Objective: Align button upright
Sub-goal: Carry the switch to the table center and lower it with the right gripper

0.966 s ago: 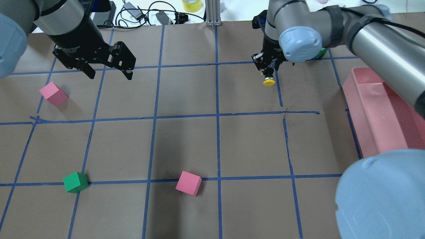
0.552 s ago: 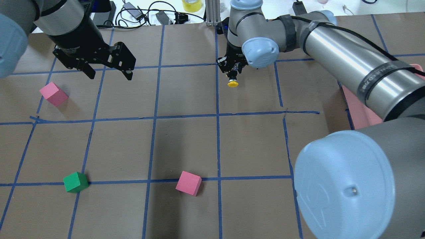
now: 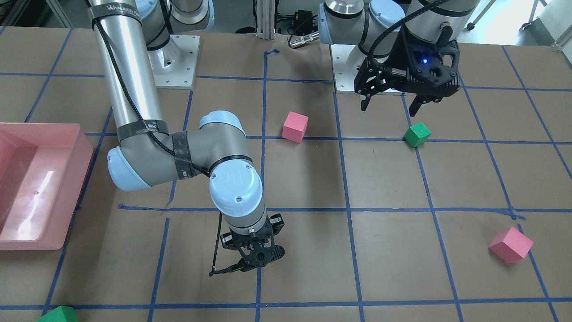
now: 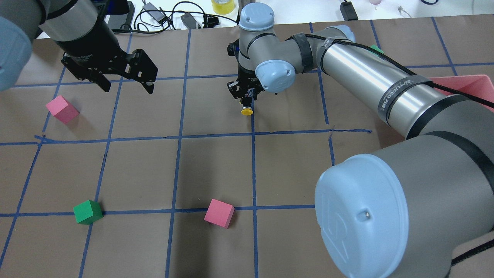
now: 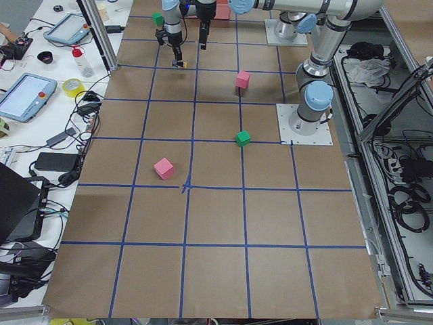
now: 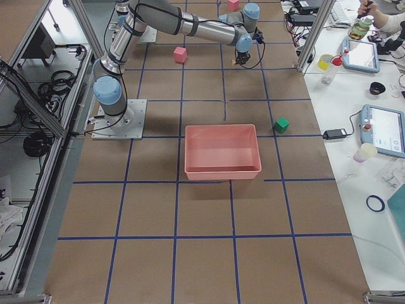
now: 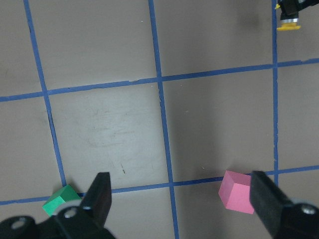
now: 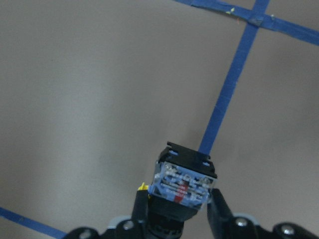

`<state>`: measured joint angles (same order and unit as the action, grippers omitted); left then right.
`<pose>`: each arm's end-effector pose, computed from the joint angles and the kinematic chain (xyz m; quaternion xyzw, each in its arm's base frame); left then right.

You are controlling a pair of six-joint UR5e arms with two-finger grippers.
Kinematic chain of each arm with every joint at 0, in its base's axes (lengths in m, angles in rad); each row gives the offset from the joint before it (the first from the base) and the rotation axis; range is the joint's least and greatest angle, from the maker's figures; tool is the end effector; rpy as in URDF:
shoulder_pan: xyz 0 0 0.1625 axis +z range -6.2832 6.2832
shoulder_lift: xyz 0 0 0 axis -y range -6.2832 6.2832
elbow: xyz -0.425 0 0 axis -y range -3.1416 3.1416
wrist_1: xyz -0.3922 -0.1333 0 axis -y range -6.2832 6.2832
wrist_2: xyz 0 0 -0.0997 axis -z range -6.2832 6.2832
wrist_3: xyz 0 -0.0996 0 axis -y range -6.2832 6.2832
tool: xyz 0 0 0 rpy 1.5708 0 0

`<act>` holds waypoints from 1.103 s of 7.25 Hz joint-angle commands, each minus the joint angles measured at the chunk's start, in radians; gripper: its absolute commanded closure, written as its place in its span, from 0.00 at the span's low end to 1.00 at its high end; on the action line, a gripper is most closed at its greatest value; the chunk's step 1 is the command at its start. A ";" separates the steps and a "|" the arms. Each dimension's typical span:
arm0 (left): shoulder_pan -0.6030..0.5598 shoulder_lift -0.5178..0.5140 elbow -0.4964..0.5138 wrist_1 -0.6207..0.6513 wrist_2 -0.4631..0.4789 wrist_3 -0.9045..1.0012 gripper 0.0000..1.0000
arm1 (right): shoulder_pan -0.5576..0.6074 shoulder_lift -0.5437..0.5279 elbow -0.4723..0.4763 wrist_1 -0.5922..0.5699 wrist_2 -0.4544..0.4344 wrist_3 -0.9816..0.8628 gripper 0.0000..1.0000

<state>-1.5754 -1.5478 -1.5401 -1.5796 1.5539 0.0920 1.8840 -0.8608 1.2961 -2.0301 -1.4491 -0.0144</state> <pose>-0.1372 -0.4853 0.5134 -0.0485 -0.9985 0.0228 0.0075 0.3647 -0.6542 0.2230 -0.1635 0.9846 -0.0028 0.0619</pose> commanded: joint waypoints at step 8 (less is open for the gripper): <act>-0.002 0.000 -0.003 -0.003 0.003 0.012 0.00 | 0.003 -0.065 0.018 0.002 0.013 -0.009 0.00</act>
<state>-1.5757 -1.5478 -1.5411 -1.5819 1.5570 0.1079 1.8881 -0.8770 1.3059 -2.0417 -1.4346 -0.0241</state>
